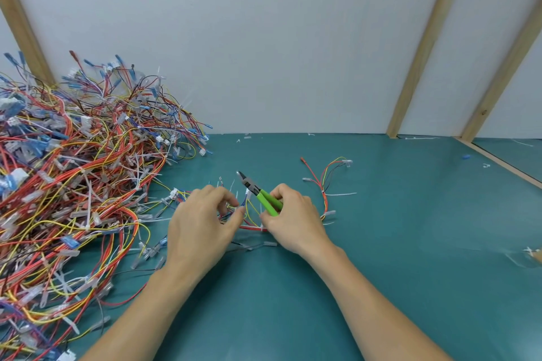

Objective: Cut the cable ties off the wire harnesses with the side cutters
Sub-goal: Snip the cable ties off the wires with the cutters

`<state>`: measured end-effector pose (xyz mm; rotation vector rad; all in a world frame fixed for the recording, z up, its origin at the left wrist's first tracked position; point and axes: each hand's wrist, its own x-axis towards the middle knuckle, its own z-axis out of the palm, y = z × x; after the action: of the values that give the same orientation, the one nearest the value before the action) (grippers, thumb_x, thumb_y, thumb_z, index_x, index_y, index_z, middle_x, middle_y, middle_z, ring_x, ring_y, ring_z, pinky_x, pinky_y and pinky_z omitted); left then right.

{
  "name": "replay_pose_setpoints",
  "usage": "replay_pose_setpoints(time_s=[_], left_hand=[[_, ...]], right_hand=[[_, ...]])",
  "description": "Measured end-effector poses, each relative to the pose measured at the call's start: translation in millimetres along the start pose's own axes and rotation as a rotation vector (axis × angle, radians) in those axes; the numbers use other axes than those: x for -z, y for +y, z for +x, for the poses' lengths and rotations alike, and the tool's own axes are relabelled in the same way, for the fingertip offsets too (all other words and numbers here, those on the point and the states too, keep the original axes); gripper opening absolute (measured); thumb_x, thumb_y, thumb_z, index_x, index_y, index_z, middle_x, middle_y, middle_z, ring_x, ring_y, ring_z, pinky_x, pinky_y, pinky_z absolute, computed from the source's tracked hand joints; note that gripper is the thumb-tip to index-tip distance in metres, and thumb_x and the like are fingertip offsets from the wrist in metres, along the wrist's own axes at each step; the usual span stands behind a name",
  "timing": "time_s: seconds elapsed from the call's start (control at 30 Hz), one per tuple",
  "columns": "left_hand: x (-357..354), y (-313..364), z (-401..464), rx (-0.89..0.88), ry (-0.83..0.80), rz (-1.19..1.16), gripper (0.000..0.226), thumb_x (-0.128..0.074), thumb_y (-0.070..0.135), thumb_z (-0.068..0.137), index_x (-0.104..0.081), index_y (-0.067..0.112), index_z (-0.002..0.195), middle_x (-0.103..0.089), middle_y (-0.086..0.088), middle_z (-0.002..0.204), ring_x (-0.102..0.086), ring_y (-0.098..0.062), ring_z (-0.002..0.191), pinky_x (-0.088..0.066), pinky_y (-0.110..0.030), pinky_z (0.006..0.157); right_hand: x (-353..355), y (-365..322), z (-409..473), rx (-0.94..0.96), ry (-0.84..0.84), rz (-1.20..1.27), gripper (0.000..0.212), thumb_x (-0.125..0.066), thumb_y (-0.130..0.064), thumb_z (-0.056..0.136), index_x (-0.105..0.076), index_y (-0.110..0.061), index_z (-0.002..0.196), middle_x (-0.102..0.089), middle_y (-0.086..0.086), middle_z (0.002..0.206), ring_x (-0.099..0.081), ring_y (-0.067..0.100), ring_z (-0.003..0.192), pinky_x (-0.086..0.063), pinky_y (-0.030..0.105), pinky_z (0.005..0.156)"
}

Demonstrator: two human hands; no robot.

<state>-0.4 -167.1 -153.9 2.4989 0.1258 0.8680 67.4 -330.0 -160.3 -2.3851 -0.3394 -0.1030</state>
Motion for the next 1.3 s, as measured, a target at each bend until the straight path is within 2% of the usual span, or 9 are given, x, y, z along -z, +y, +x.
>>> replay_pose_setpoints(time_s=[0.23, 0.37, 0.53, 0.63, 0.7, 0.83, 1.03, 1.2, 1.3], left_hand=[[-12, 2, -4, -0.172, -0.23, -0.054, 0.011, -0.071, 0.029, 0.09, -0.076, 0.027, 0.1, -0.071, 0.013, 0.097, -0.064, -0.015, 0.097, -0.044, -0.035, 0.088], [-15, -4, -2, -0.166, -0.227, -0.022, 0.008, -0.067, 0.038, 0.093, -0.074, 0.035, 0.096, -0.067, 0.02, 0.092, -0.06, -0.008, 0.098, -0.036, -0.032, 0.09], [-15, -7, 2, -0.077, -0.187, -0.253, 0.002, -0.076, 0.039, 0.087, -0.074, 0.037, 0.087, -0.067, 0.02, 0.085, -0.059, -0.004, 0.091, -0.042, -0.043, 0.091], [-16, -9, 1, -0.104, -0.18, -0.239, 0.005, -0.073, 0.036, 0.09, -0.069, 0.036, 0.087, -0.067, 0.018, 0.088, -0.055, -0.002, 0.096, -0.036, -0.041, 0.099], [-19, -8, 0, -0.132, -0.185, -0.237, 0.006, -0.071, 0.031, 0.092, -0.067, 0.034, 0.09, -0.065, 0.021, 0.089, -0.052, 0.001, 0.097, -0.033, -0.04, 0.104], [-21, -9, 0, -0.094, -0.165, -0.308, 0.005, -0.073, 0.028, 0.091, -0.069, 0.031, 0.09, -0.065, 0.024, 0.088, -0.056, -0.005, 0.093, -0.041, -0.042, 0.095], [-18, -19, 9, 0.002, -0.124, -0.128, 0.009, -0.068, 0.03, 0.094, -0.072, 0.025, 0.089, -0.063, 0.009, 0.082, -0.056, -0.023, 0.088, -0.04, -0.039, 0.085], [-16, -25, 12, 0.073, -0.153, -0.118, 0.013, -0.069, 0.031, 0.094, -0.068, 0.024, 0.082, -0.06, 0.007, 0.079, -0.052, -0.024, 0.09, -0.039, -0.038, 0.082], [-15, -23, 11, 0.094, -0.155, -0.186, 0.009, -0.073, 0.025, 0.091, -0.07, 0.019, 0.085, -0.059, 0.007, 0.082, -0.051, -0.023, 0.094, -0.041, -0.043, 0.09]], right_hand=[[5, -1, 2, -0.039, -0.06, 0.162, 0.012, -0.071, -0.023, 0.082, -0.059, -0.025, 0.083, -0.071, -0.005, 0.078, -0.066, 0.023, 0.081, -0.053, 0.039, 0.074], [9, -5, 2, -0.034, -0.062, 0.35, 0.017, -0.073, -0.013, 0.082, -0.06, -0.024, 0.08, -0.069, -0.007, 0.073, -0.06, 0.014, 0.068, -0.054, 0.041, 0.078], [11, -9, 1, -0.006, -0.041, 0.521, 0.017, -0.076, -0.008, 0.084, -0.06, -0.016, 0.084, -0.067, -0.009, 0.071, -0.063, 0.013, 0.07, -0.056, 0.043, 0.082], [10, -10, 1, -0.01, -0.046, 0.537, 0.018, -0.077, -0.01, 0.082, -0.06, -0.017, 0.082, -0.068, -0.008, 0.07, -0.061, 0.012, 0.068, -0.056, 0.044, 0.079], [12, -10, 1, -0.031, -0.059, 0.515, 0.019, -0.077, -0.013, 0.081, -0.06, -0.02, 0.083, -0.073, -0.006, 0.076, -0.066, 0.015, 0.071, -0.056, 0.048, 0.084], [19, -9, 0, -0.045, -0.093, 0.542, 0.017, -0.075, -0.011, 0.085, -0.06, -0.018, 0.086, -0.078, 0.002, 0.089, -0.07, 0.021, 0.081, -0.057, 0.053, 0.091], [48, 0, 5, 0.056, -0.01, 0.066, 0.033, -0.074, -0.055, 0.075, -0.059, -0.026, 0.081, -0.068, -0.007, 0.081, -0.061, 0.015, 0.079, -0.048, 0.034, 0.071], [54, 16, 8, 0.021, -0.174, -0.01, 0.039, -0.08, -0.065, 0.073, -0.064, -0.029, 0.08, -0.066, -0.01, 0.078, -0.057, 0.01, 0.071, -0.041, 0.029, 0.06], [52, 16, 7, 0.067, -0.106, -0.061, 0.041, -0.08, -0.068, 0.069, -0.065, -0.032, 0.08, -0.066, -0.013, 0.075, -0.059, 0.006, 0.072, -0.045, 0.029, 0.061]])
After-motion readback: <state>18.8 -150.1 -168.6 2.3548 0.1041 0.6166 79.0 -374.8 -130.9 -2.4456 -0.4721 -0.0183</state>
